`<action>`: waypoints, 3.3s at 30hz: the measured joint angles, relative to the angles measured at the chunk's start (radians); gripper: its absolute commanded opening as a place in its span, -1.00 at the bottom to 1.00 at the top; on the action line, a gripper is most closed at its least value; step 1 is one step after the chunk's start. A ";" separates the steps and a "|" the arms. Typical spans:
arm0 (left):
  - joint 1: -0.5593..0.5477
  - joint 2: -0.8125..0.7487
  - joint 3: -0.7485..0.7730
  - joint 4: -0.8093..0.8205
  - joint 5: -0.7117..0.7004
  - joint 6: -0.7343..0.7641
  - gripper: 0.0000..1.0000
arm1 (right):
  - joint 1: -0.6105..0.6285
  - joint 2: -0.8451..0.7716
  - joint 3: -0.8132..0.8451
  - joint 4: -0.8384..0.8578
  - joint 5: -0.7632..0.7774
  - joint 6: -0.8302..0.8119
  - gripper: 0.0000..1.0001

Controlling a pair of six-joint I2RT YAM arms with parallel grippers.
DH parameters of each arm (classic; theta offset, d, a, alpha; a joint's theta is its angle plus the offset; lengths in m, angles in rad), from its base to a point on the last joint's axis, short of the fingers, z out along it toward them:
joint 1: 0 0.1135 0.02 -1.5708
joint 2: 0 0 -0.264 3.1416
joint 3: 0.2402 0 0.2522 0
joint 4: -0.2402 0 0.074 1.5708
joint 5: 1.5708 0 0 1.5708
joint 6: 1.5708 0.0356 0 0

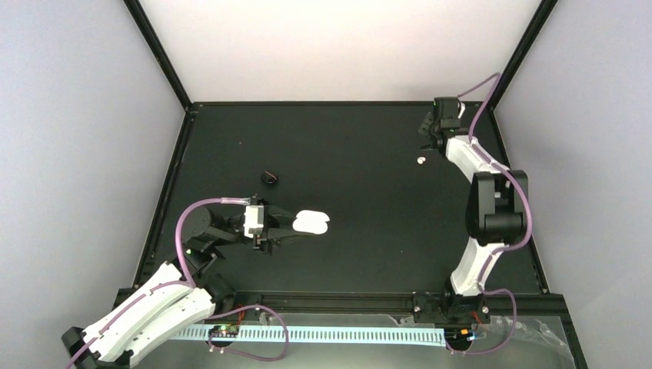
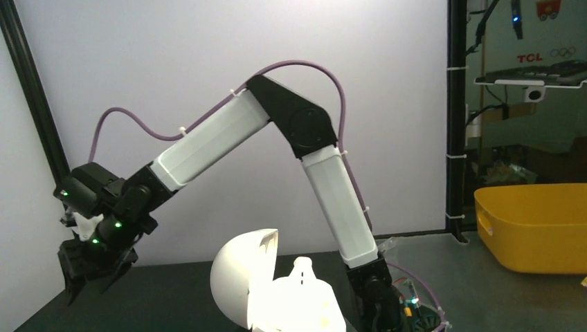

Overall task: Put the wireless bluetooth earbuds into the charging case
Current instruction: Pick up the earbud from the center of the board, then place the earbud at the center of the board.

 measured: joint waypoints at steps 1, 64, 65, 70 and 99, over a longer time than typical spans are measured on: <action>0.000 0.003 0.000 -0.003 -0.002 0.003 -0.97 | -0.001 0.040 0.044 -0.011 -0.001 -0.008 -0.02; 0.000 0.017 0.000 -0.024 -0.020 0.019 -0.97 | -0.010 0.372 0.331 -0.359 -0.120 -0.087 -0.28; 0.000 0.017 0.000 -0.024 -0.020 0.019 -0.97 | -0.010 0.372 0.331 -0.360 -0.117 -0.089 -0.29; 0.000 0.006 0.000 -0.024 -0.022 0.019 -0.97 | -0.012 0.367 0.317 -0.360 -0.105 -0.098 -0.32; 0.000 -0.016 -0.004 -0.024 -0.023 0.016 -0.97 | -0.024 0.297 0.185 -0.359 -0.045 -0.136 -0.87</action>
